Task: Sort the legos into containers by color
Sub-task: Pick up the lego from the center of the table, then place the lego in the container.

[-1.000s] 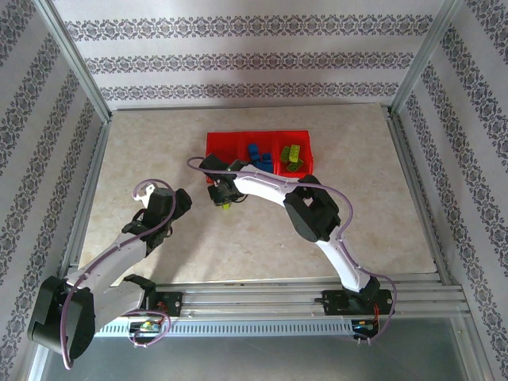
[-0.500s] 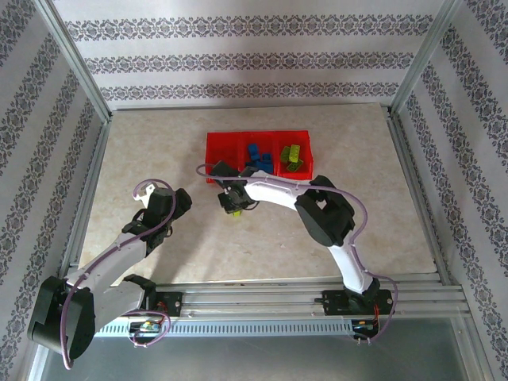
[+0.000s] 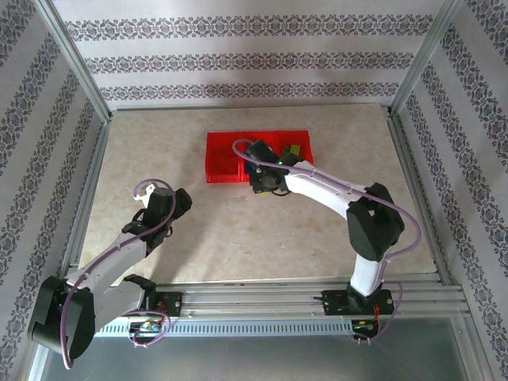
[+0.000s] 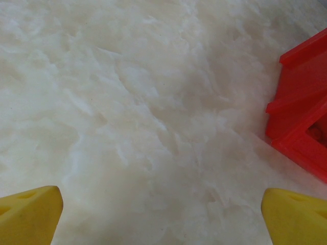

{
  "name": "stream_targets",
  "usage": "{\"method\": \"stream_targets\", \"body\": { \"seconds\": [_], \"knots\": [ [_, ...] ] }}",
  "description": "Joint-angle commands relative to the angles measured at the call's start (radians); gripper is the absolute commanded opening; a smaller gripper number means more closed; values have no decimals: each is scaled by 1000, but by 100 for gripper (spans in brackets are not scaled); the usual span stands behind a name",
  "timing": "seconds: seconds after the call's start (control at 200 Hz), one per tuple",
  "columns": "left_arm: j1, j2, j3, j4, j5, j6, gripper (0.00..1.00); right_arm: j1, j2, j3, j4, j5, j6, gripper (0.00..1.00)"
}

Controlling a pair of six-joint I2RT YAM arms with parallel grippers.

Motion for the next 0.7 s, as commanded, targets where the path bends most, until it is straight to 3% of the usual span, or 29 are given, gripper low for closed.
{"method": "stream_targets", "body": {
  "seconds": [0.0, 0.35, 0.695],
  "knots": [
    [19, 3, 13, 24, 6, 4, 100, -61, -38, -34, 2, 40, -25, 18],
    [21, 2, 41, 25, 38, 52, 100, -241, 14, 39, 29, 2, -90, 18],
    [18, 55, 89, 44, 109, 90, 100, -309, 178, 202, 31, -32, -125, 20]
  ]
}}
